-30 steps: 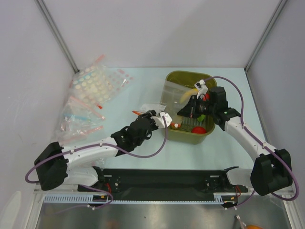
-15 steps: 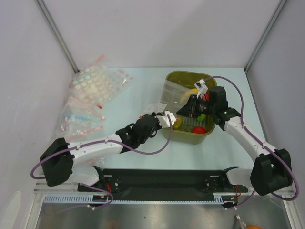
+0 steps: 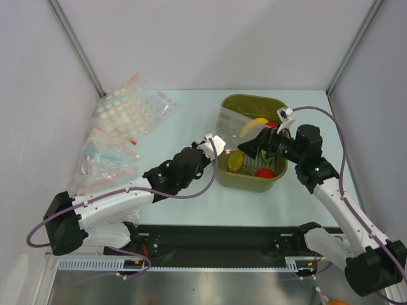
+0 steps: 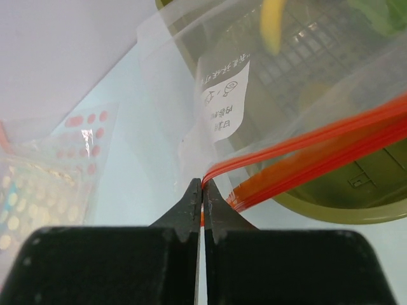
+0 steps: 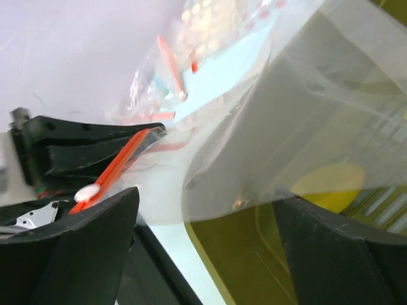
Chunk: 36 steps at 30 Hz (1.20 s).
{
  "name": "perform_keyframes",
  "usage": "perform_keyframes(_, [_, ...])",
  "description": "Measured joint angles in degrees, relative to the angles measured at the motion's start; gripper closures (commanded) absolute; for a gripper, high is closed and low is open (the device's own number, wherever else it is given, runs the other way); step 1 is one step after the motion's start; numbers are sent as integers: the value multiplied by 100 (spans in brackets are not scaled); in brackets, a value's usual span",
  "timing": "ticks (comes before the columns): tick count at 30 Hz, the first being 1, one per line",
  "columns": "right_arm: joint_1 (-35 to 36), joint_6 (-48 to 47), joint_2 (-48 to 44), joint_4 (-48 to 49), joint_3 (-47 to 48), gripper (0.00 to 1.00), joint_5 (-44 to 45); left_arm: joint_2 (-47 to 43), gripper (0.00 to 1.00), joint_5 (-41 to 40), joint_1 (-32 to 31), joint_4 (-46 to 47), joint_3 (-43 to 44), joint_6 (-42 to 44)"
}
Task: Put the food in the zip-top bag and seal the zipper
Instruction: Open the zipper of the food storage bag at the center of the board.
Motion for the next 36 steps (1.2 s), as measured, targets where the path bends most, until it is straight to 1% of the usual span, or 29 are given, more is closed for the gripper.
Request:
perform_keyframes(2, [0,11,-352,83,-129,3,199,0,100,-83,24,-149,70,-192])
perform_keyframes(4, [0,11,-710,197,-275,3,444,0,100,-120,59,-262,118,-369])
perform_keyframes(6, [0,9,-992,291,-380,9,638,-4,100,-155,111,-365,144,-586])
perform_keyframes(8, [0,4,-1226,402,-485,12,767,-42,100,-153,168,-479,151,-796])
perform_keyframes(9, [0,4,-1305,455,-525,16,796,-74,100,-146,188,-520,151,-885])
perform_keyframes(10, [0,7,-1353,522,-560,18,802,-122,100,-118,205,-573,151,-981])
perform_keyframes(15, [35,74,-1187,920,-688,26,634,-518,100,153,232,-754,151,-1421])
perform_keyframes(16, [90,83,-1099,968,-702,26,621,-610,100,229,232,-763,153,-1513])
perform_keyframes(18, [306,61,-949,1003,-702,26,640,-782,100,367,232,-782,155,-1687])
perform_keyframes(20, [721,-70,-841,1021,-702,24,737,-881,100,516,232,-828,199,-1825])
perform_keyframes(23, [1486,-382,-791,1043,-702,16,1032,-896,100,765,232,-901,326,-1991])
perform_keyframes(24, [1633,-514,-780,1045,-699,13,1115,-894,100,844,232,-931,348,-2035])
perform_keyframes(25, [1967,-632,-763,1047,-697,12,1204,-894,100,940,232,-962,365,-2087])
perform_keyframes(26, [2111,-737,-741,1047,-695,12,1270,-896,100,1036,232,-990,372,-2124])
perform_keyframes(29, [2490,-1054,-619,1036,-680,18,1604,-894,100,1346,232,-1073,376,-2232])
perform_keyframes(30, [2555,-1110,-579,1021,-664,23,1707,-894,100,1414,232,-1093,376,-2256])
perform_keyframes(32, [2673,-1248,-470,953,-599,26,1932,-894,100,1598,232,-1123,376,-2295])
perform_keyframes(34, [2747,-1340,-376,918,-542,35,2133,-896,100,1766,232,-1132,376,-2334])
perform_keyframes(35, [2782,-1375,-330,905,-514,43,2236,-894,100,1851,232,-1137,376,-2341])
perform_keyframes(36, [2811,-1401,-291,892,-487,46,2337,-894,100,1921,232,-1141,376,-2350])
